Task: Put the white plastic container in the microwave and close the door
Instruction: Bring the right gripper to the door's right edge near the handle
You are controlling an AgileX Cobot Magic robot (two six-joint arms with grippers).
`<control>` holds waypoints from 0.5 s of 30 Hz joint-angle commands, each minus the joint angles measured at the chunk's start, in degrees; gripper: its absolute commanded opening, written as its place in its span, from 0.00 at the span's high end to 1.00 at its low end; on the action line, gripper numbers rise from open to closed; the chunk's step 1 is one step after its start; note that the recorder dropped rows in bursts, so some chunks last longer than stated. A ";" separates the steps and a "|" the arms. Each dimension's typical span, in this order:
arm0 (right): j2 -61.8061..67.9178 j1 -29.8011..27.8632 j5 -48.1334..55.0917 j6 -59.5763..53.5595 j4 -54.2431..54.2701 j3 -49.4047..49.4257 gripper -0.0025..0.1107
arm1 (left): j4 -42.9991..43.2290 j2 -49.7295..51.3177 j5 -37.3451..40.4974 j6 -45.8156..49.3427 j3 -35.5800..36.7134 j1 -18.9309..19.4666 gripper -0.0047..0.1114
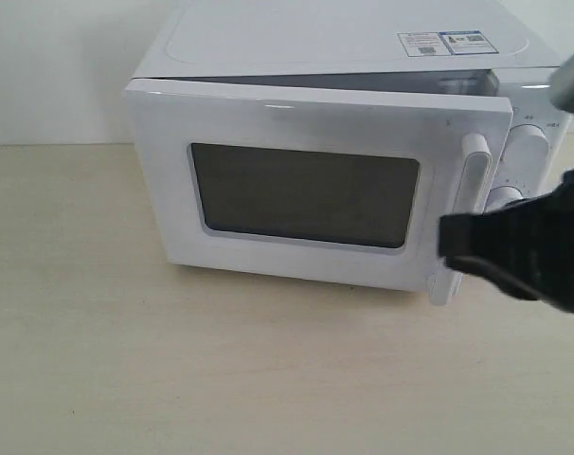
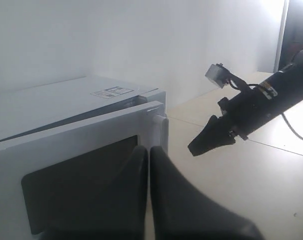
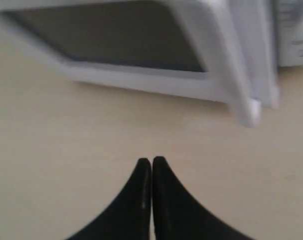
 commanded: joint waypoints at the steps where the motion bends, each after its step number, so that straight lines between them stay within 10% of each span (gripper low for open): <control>1: 0.15 13.45 -12.41 -4.80 -2.19 0.75 0.98 | -0.57 -0.24 -0.80 -0.57 0.19 0.09 0.93; 15: 13.43 18.24 -49.96 -26.16 20.64 6.40 0.98 | -0.57 -0.24 -0.80 -0.57 0.19 0.09 0.93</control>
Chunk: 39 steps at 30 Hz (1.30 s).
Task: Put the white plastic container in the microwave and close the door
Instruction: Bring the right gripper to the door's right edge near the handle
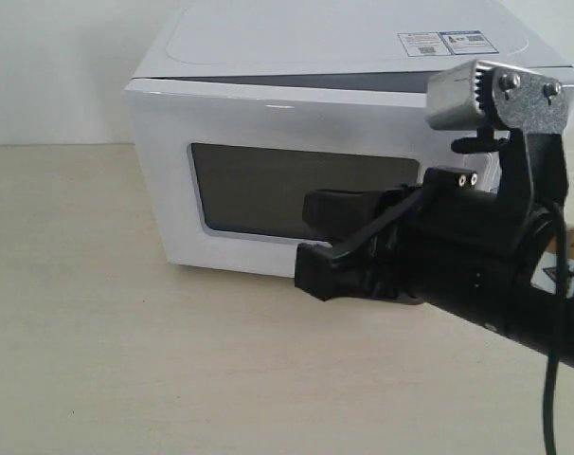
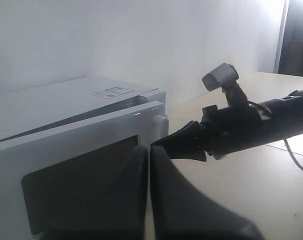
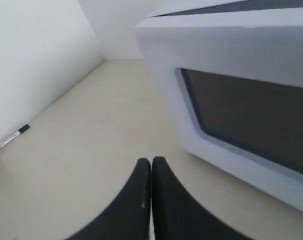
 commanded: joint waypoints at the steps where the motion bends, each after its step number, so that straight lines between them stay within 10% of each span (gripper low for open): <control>1: 3.09 -1.31 -4.96 -4.37 3.14 -0.46 0.98 | -0.57 -0.24 -0.80 -0.57 0.19 0.09 0.93; 15: 3.52 -15.06 3.15 2.18 -3.25 -3.83 0.98 | -0.57 -0.24 -0.80 -0.57 0.19 0.09 0.93; 39: 14.12 -15.61 -20.09 -5.12 7.26 -0.23 0.98 | -0.57 -0.24 -0.80 -0.57 0.19 0.09 0.93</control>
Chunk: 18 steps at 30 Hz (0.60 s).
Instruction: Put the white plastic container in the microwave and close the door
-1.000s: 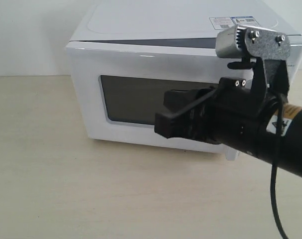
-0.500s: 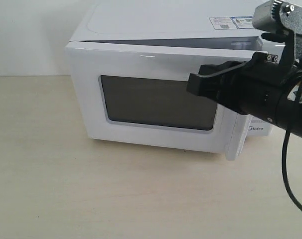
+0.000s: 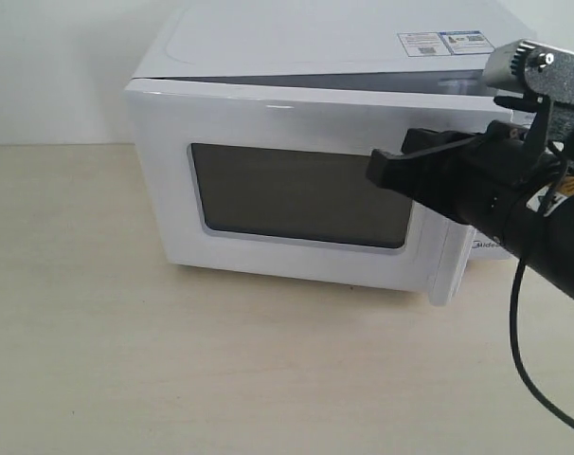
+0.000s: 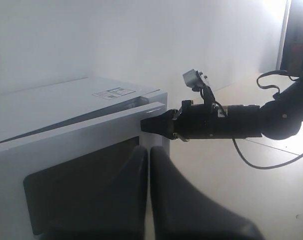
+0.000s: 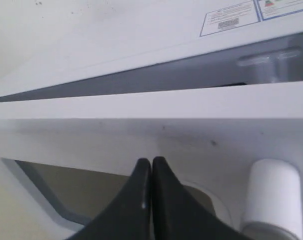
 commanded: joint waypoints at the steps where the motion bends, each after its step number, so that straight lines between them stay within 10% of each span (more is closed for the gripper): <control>1: 2.83 -0.22 -4.83 -0.97 1.43 0.22 0.98 | -0.57 -0.24 -0.39 -0.57 0.19 0.09 0.93; 18: 11.58 -0.22 -11.38 -3.96 7.61 -5.09 0.98 | -0.57 -0.24 -0.39 -0.57 0.19 0.09 0.93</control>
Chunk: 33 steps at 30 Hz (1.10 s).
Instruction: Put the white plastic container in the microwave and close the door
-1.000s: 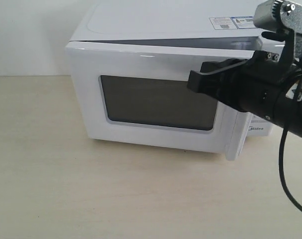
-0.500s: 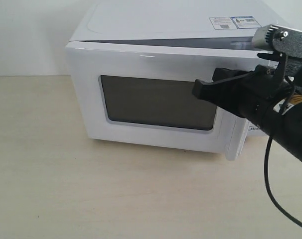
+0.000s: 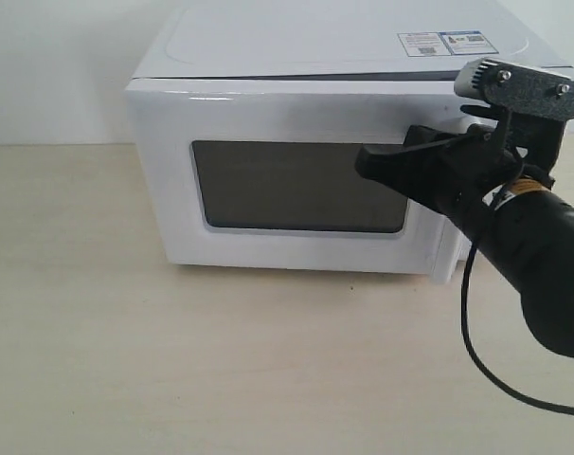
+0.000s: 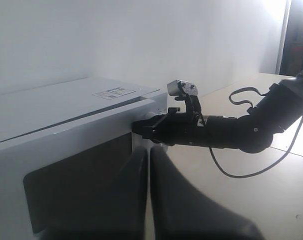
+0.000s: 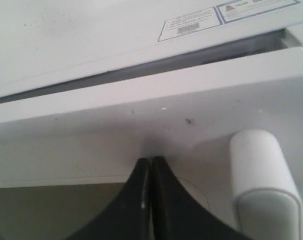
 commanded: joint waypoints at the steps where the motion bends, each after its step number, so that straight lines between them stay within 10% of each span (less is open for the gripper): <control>1: 0.64 -0.22 -0.80 -2.14 2.08 -1.80 0.98 | -0.57 -0.24 -0.39 -0.57 0.19 0.09 0.93; 33: 3.72 -3.05 2.87 -6.89 1.65 -7.48 0.98 | -0.57 -0.24 -0.39 -0.57 0.19 0.09 0.93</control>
